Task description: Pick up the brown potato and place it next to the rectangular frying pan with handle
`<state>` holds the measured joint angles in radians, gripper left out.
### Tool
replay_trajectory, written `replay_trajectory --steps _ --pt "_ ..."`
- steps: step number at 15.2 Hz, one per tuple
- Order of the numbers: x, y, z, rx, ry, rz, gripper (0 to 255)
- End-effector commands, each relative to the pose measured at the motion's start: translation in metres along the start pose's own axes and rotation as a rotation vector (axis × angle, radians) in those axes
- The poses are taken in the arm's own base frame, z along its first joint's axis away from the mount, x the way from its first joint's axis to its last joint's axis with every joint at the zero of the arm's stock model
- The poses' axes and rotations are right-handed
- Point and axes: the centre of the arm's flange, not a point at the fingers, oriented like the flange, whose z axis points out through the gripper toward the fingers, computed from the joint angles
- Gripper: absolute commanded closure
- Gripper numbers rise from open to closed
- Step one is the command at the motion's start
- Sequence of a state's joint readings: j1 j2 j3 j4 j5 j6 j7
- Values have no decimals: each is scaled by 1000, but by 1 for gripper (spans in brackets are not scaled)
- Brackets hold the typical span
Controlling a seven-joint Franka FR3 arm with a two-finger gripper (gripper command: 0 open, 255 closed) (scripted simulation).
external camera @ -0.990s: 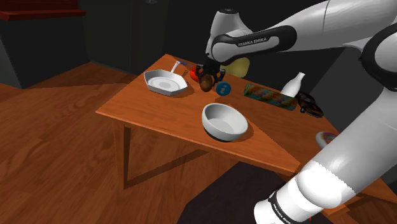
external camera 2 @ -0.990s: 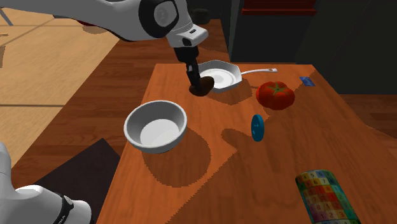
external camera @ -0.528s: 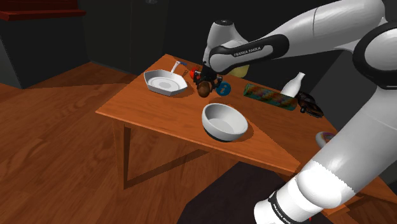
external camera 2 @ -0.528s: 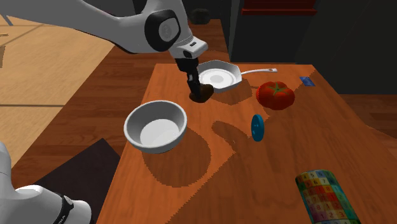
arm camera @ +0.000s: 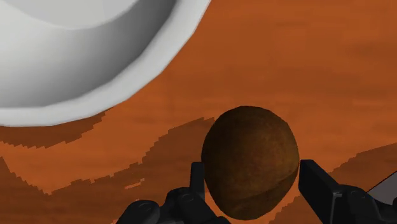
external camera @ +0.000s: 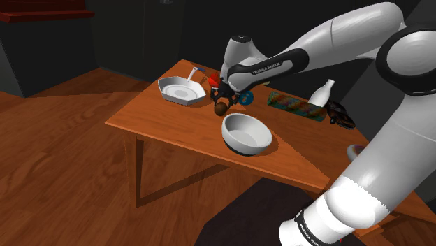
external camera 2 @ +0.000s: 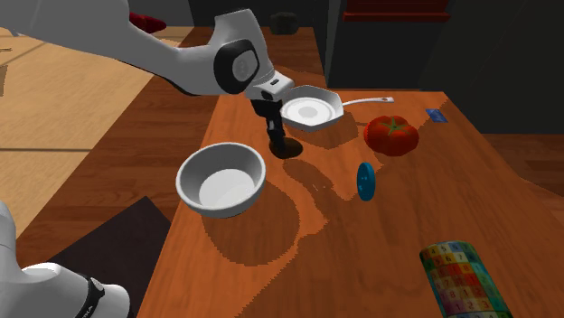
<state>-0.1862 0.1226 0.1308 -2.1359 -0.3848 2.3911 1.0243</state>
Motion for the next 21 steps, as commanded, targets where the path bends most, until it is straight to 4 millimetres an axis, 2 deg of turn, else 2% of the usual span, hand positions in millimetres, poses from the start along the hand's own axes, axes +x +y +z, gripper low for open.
replay_trajectory --steps 1,6,13,14,19,21 --pt "-3 0 9 0 0 0 255" --pt "-10 -2 33 0 0 0 255" --pt "-10 -2 33 0 0 0 255" --pt "-11 -1 31 1 0 0 0" --pt "-10 -2 33 0 0 0 0" --pt "-10 -2 7 0 0 0 0"
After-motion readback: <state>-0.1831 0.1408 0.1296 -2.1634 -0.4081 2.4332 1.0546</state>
